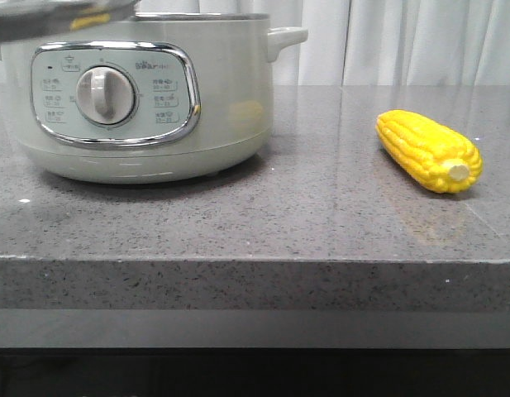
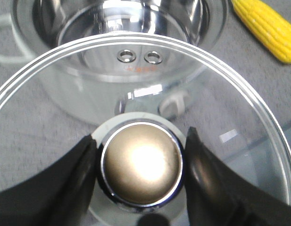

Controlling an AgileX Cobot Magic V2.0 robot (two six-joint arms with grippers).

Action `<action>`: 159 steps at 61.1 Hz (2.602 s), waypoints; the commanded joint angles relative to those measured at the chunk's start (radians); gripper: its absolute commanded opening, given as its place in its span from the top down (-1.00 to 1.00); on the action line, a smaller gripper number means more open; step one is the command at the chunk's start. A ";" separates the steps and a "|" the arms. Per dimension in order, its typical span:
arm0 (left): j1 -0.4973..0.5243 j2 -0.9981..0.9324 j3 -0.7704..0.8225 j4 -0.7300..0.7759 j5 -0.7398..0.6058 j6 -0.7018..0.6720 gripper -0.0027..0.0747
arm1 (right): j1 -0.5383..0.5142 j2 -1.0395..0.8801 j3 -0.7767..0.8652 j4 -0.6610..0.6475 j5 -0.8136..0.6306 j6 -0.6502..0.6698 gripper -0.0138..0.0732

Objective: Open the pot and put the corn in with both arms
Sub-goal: 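Lift the glass lid off the pot with the left gripper, then lower the right gripper onto the yellow corn cob and grasp it, then carry the corn over the open pot with the right gripper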

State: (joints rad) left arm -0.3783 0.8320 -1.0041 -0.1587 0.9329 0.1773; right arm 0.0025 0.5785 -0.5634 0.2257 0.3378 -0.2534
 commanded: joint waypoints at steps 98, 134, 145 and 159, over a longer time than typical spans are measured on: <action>-0.008 -0.497 0.175 -0.030 -0.086 -0.031 0.33 | 0.220 0.913 -0.842 0.242 0.191 -0.025 -0.04; -0.008 -0.497 0.175 -0.030 -0.086 -0.031 0.33 | 0.540 1.258 -1.283 0.242 0.250 -0.033 -0.21; -0.008 -0.497 0.175 -0.030 -0.086 -0.031 0.33 | 0.542 1.269 -1.283 0.242 0.276 -0.033 -0.61; -0.008 -0.497 0.175 -0.030 -0.086 -0.031 0.33 | 0.540 1.265 -1.329 0.242 0.312 -0.033 -0.67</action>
State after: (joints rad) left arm -0.3783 0.3285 -0.7951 -0.1601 0.9791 0.1514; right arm 0.5455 1.9093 -1.8369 0.4499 0.6830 -0.2767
